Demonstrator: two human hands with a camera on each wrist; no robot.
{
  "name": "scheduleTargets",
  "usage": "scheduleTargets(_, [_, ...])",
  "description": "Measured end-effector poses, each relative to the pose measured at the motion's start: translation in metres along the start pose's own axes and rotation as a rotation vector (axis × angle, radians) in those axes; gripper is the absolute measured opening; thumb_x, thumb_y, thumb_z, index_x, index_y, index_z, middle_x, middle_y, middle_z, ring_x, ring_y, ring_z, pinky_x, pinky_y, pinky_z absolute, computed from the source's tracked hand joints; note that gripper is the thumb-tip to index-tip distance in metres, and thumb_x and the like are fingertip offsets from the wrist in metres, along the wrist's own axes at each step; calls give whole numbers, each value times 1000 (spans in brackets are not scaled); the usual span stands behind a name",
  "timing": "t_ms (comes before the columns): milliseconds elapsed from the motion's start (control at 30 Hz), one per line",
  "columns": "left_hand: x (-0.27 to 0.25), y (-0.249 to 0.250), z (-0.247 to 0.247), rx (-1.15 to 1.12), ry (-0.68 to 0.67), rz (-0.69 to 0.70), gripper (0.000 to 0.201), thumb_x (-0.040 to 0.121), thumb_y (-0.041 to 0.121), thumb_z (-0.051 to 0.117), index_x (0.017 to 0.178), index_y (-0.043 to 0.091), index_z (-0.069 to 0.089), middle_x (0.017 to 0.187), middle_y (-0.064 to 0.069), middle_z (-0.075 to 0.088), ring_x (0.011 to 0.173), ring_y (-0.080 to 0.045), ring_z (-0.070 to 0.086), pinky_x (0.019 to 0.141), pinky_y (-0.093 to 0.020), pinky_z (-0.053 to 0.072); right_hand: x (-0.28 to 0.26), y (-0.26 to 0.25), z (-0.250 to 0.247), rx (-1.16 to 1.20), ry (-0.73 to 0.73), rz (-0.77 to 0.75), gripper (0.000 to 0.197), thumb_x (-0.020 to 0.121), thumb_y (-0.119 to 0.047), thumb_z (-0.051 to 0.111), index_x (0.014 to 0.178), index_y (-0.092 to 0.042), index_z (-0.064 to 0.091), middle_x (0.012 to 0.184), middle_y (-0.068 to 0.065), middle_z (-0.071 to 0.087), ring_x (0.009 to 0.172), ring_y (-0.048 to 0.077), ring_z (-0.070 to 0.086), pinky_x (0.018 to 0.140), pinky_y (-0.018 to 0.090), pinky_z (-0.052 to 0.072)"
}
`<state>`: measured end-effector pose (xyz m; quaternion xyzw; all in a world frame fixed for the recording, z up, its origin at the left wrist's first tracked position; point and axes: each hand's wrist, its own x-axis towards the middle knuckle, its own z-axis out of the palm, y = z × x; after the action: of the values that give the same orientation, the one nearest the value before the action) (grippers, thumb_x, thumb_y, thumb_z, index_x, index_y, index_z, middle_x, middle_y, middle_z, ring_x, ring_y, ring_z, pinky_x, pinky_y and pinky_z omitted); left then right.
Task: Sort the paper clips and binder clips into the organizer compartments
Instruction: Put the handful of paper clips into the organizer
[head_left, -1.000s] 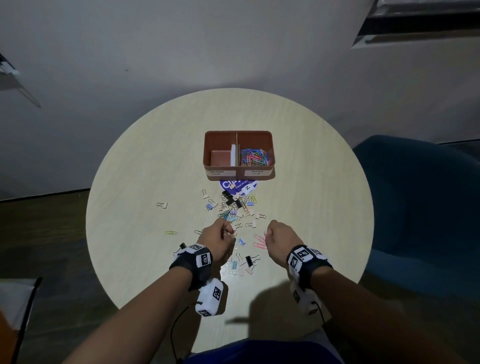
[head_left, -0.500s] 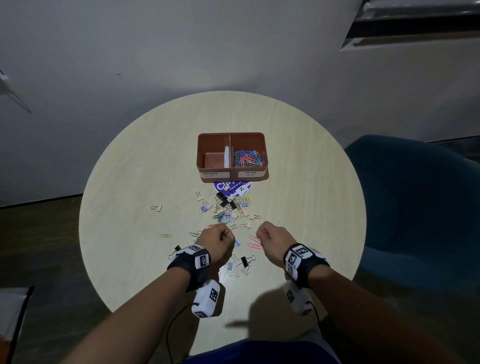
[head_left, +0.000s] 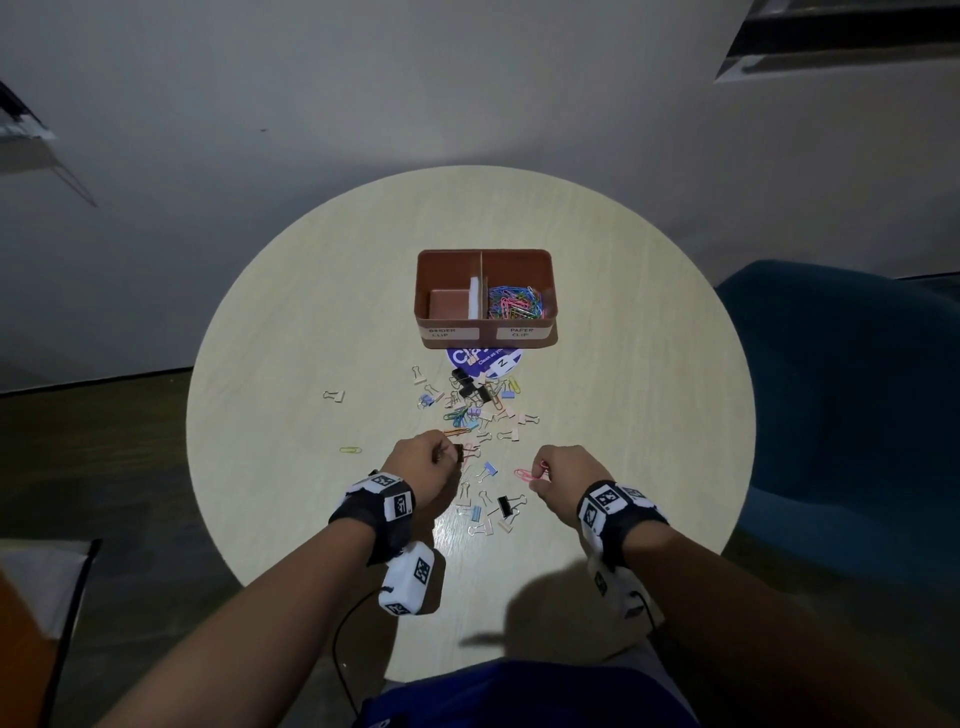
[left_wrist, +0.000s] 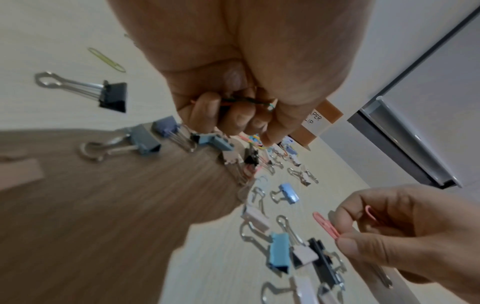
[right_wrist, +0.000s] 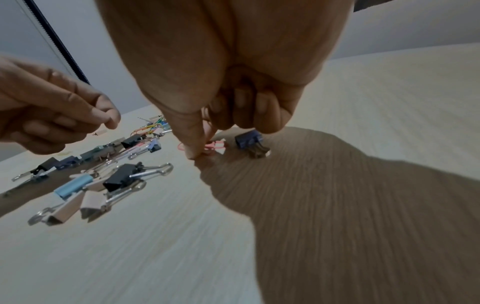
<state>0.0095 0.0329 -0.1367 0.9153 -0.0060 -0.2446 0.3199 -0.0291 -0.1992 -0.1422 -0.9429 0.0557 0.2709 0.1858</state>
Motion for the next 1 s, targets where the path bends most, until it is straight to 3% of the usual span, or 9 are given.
scheduleTargets(100, [0,-10,-5,-9,21,-31,14,92,25,52,83,23,62,80,5,71,76,-16,66,65,-24,48,-1,-2,-2,-29,11,-12,14,91,-27,54,96,-19,66,96,6,69,80,24,63,65,28,47])
scheduleTargets(200, [1,-19,-10,32,78,-47,15,94,27,50,87,22,63,81,5,71,76,-16,65,63,-23,43,-6,-6,-5,-28,9,-33,20,89,-27,50,93,-16,65,91,7,69,80,27,64,65,29,48])
scheduleTargets(333, [0,-32,-19,73,127,-94,16,93,27,50,87,21,63,82,-1,69,74,-21,63,62,-26,43,-11,-5,-6,198,19,25,14,83,-29,57,76,-16,55,78,2,62,67,22,55,56,27,39])
scheduleTargets(433, [-3,-39,-23,79,132,-116,16,93,27,50,88,21,63,82,-2,70,74,-21,63,62,-26,43,-11,-1,-5,375,54,25,19,80,-21,59,68,-17,45,68,1,52,59,17,45,54,27,35])
scheduleTargets(533, [-4,-42,-22,79,107,-111,15,93,29,50,88,23,63,82,0,70,74,-19,63,61,-25,43,-12,0,-10,447,88,22,16,85,-12,53,70,-15,49,69,4,56,58,9,51,50,24,36])
scheduleTargets(667, [-4,-36,-15,107,71,-69,13,89,29,52,85,24,64,82,2,69,76,-19,63,66,-27,50,-7,5,-9,502,45,23,20,83,-9,46,68,-19,55,67,1,59,62,21,51,57,27,38])
scheduleTargets(767, [-4,-27,-8,166,43,-24,15,89,32,51,88,25,65,84,3,69,79,-20,63,70,-30,54,-5,2,-6,776,-2,71,26,72,-2,40,56,-15,55,60,12,52,54,23,46,59,33,39])
scheduleTargets(867, [-2,-14,0,234,27,22,18,90,36,50,91,27,65,88,4,69,80,-20,64,70,-31,55,-4,1,-4,995,-49,122,46,80,10,33,48,-15,55,66,24,56,54,24,52,50,28,36])
scheduleTargets(1000, [3,3,7,360,12,6,25,91,40,51,98,27,71,95,-1,70,85,-25,66,69,-30,54,-5,-4,-7,1187,-63,217,40,80,12,26,60,-11,51,59,18,53,48,24,51,48,27,41])
